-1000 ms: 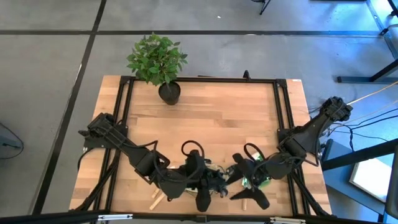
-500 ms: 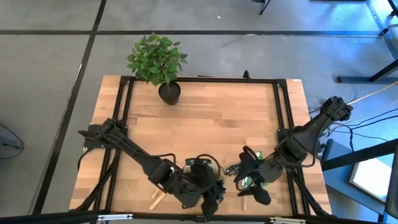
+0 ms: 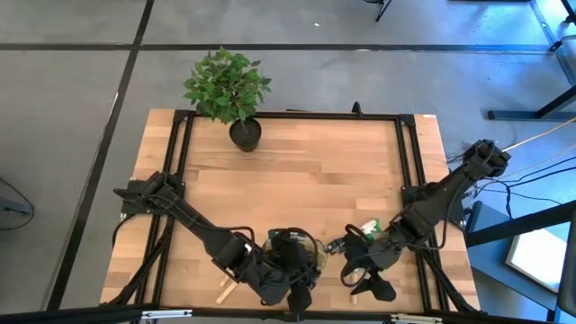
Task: Pick & Place Garden tools in Gardening bag
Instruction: Put the top green shear scissors into the brown gardening bag
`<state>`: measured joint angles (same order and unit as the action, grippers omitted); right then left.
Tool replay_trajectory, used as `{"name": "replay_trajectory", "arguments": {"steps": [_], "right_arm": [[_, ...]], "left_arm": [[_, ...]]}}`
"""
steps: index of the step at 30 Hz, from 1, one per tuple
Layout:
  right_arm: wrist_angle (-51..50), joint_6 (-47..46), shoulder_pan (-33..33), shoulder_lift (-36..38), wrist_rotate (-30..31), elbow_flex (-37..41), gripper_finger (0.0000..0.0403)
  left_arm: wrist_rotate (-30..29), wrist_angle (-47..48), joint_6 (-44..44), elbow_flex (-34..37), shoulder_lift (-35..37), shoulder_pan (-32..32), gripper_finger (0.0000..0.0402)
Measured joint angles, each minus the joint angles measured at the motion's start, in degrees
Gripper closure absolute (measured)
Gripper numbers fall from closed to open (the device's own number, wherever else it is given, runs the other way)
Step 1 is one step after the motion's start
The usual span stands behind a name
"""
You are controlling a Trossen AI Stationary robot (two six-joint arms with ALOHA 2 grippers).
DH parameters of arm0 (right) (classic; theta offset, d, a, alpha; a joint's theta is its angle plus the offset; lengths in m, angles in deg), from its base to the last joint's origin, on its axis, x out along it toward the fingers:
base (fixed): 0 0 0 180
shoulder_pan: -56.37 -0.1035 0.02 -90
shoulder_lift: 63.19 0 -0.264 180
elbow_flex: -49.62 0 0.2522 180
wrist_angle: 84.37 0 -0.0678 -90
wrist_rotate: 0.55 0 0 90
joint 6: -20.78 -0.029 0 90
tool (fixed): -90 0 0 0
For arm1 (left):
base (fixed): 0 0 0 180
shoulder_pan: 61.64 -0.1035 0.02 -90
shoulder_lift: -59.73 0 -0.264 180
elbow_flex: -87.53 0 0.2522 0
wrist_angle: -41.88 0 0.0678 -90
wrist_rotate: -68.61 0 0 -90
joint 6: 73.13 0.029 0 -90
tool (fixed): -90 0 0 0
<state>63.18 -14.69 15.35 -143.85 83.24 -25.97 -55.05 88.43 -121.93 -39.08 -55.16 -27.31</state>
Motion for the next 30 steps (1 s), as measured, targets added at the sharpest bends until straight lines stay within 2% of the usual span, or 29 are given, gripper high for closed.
{"name": "replay_trajectory", "arguments": {"steps": [5, 9, 14, 19, 24, 30], "right_arm": [[7.7, 4.0, 0.7, -0.6, 5.5, 0.0, 0.0146], [10.1, 7.6, 2.2, -2.5, 6.6, 0.0, 0.0150], [7.4, 11.3, 2.4, -6.2, 6.7, 0.0, 0.0163], [7.5, 11.9, 2.4, -9.1, 9.3, 0.0, 0.0185], [7.8, 11.9, 2.5, -9.4, 13.9, 0.0, 0.0210], [6.1, 12.4, 3.4, -9.4, 14.6, 0.0, 0.0226]], "left_arm": [[-1.0, 2.8, 0.9, 0.0, 0.0, -0.3, 0.0340], [-1.0, 4.2, 0.9, 0.0, 0.0, -0.7, 0.0340], [-1.4, 4.5, 1.5, 0.0, 0.0, -0.8, 0.0340], [-0.9, 4.7, 1.5, 0.0, 0.0, -1.2, 0.0340], [-0.8, 4.7, 2.0, 0.0, 0.0, -1.5, 0.0340], [0.7, 4.8, 2.1, 0.0, -0.2, -1.9, 0.0340]]}}
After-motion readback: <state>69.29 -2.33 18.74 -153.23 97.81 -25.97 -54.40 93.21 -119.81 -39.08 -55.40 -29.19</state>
